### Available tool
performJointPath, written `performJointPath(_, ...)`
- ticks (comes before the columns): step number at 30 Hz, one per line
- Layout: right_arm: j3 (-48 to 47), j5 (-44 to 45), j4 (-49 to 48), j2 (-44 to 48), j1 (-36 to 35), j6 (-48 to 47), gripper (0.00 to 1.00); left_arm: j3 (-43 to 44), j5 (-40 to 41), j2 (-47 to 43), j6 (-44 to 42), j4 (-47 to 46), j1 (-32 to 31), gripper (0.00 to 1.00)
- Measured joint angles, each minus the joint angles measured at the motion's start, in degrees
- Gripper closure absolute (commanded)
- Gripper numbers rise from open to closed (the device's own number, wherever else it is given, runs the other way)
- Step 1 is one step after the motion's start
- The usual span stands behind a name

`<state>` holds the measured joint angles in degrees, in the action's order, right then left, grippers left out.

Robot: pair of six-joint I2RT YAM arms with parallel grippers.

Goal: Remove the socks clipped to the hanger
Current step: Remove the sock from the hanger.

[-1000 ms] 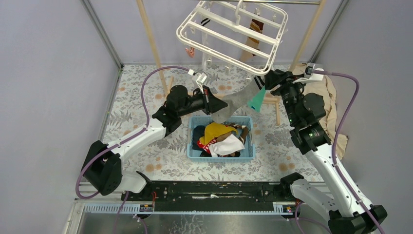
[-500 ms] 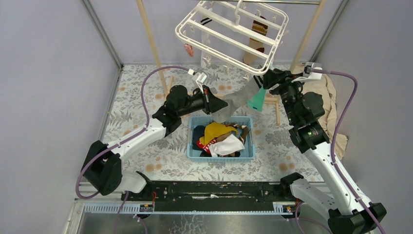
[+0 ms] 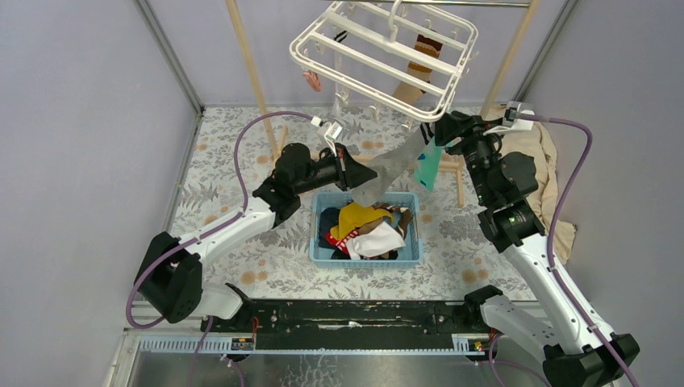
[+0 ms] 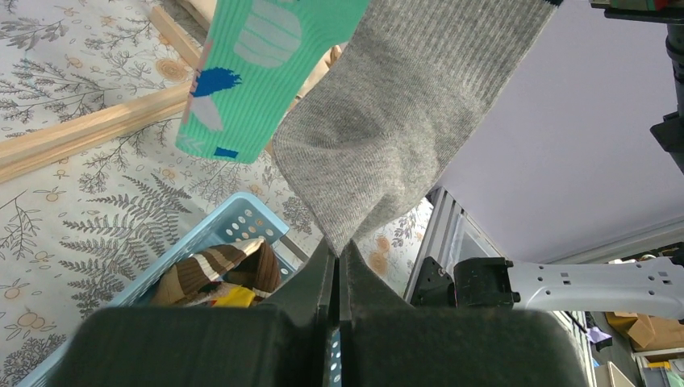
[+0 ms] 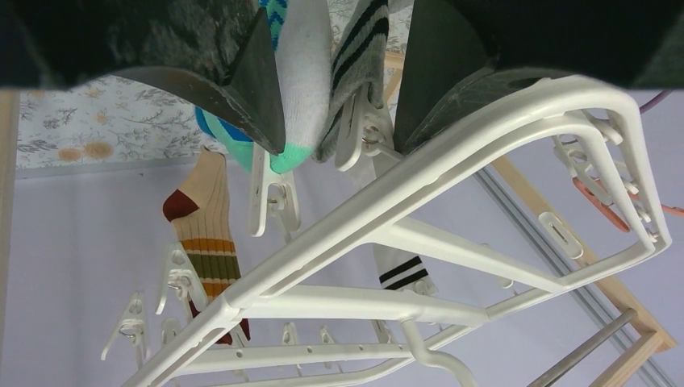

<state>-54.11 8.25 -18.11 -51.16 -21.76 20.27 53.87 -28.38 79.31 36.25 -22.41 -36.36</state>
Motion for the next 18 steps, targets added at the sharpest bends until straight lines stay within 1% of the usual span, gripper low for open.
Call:
performJointPath(7, 0.0, -0.2, -0.3, -0.5, 0.0, 0.6, 0.44, -0.1, 0.0, 0.0, 0.2, -1.0, -0.1, 1.0)
performJointPath(9, 0.0, 0.0, -0.1, -0.5, 0.0, 0.6, 0.47, -0.1, 0.1, 0.1, 0.2, -1.3, -0.1, 1.0)
performJointPath(10, 0.0, 0.3, 0.2, -0.4, 0.0, 0.6, 0.49, -0.1, 0.1, 0.2, 0.2, -1.3, -0.1, 1.0)
performJointPath(11, 0.0, 0.7, 1.0, -0.3, 0.0, 0.6, 0.54, -0.1, 0.1, 0.4, 0.2, -1.3, -0.2, 1.0)
performJointPath(13, 0.0, 1.5, 2.4, 0.2, 0.0, 0.6, 0.68, -0.1, 0.1, 0.8, 0.2, -1.3, -0.3, 1.0)
performJointPath(14, 0.0, 1.8, 3.1, 0.4, 0.0, 0.7, 0.74, -0.1, 0.1, 1.0, 0.2, -1.3, -0.3, 1.0)
performJointPath(15, 0.0, 2.3, 3.6, 0.7, 0.0, 0.5, 0.75, -0.1, 0.1, 1.2, 0.2, -1.4, -0.3, 1.0)
performJointPath(18, 0.0, 3.3, 5.1, 1.5, 0.0, 0.5, 0.75, -0.1, 0.1, 1.7, 0.2, -1.6, -0.3, 1.0)
